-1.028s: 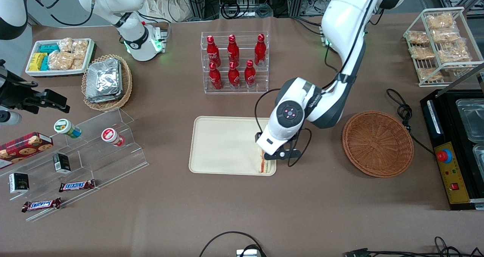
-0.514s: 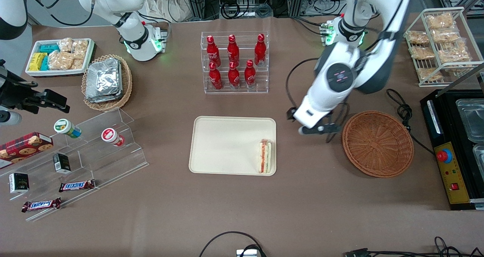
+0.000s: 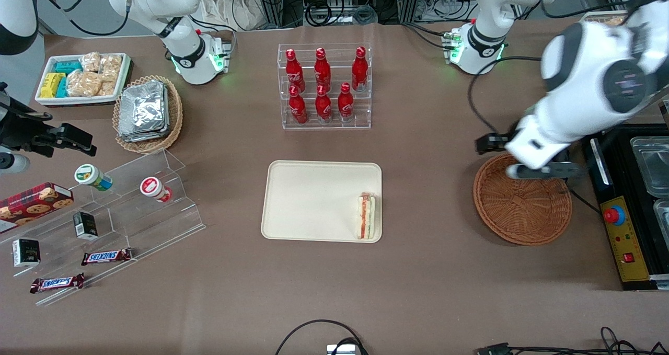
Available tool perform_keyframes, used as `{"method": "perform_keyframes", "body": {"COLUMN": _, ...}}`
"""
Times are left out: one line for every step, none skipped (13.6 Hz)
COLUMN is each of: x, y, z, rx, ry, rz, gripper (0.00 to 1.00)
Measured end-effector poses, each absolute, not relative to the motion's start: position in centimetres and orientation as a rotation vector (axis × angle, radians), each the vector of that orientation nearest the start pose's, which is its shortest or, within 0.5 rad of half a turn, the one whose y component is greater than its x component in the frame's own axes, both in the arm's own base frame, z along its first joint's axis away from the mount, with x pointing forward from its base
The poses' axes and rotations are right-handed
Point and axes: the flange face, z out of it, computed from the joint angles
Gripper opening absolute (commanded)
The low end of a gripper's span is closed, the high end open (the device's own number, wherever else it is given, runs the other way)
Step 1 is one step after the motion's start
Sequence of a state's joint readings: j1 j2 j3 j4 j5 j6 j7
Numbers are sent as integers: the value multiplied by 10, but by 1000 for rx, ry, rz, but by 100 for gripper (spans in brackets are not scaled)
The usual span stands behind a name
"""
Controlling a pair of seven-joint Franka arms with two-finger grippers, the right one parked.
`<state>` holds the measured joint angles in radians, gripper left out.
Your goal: Place sandwich from basket to tray
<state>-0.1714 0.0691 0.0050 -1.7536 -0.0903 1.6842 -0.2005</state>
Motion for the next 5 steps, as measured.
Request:
{"method": "perform_keyframes", "body": {"x": 565, "y": -87, "z": 522, "rx": -3199, "ry": -109, "rz": 214, "gripper": 100}}
{"method": "perform_keyframes", "body": {"x": 569, "y": -74, "z": 530, "rx": -3197, "ry": -136, "rz": 186, "gripper": 100}}
{"method": "perform_keyframes", "body": {"x": 574, "y": -62, "z": 535, "rx": -3188, "ry": -163, "rz": 168, "gripper": 100}}
{"method": "perform_keyframes", "body": {"x": 578, "y": -52, "z": 537, "rx": -3179, "ry": -188, "rz": 171, "gripper": 100}}
{"method": "perform_keyframes", "body": {"x": 583, "y": -45, "z": 537, "rx": -3175, "ry": -206, "rz": 183, "gripper": 100}}
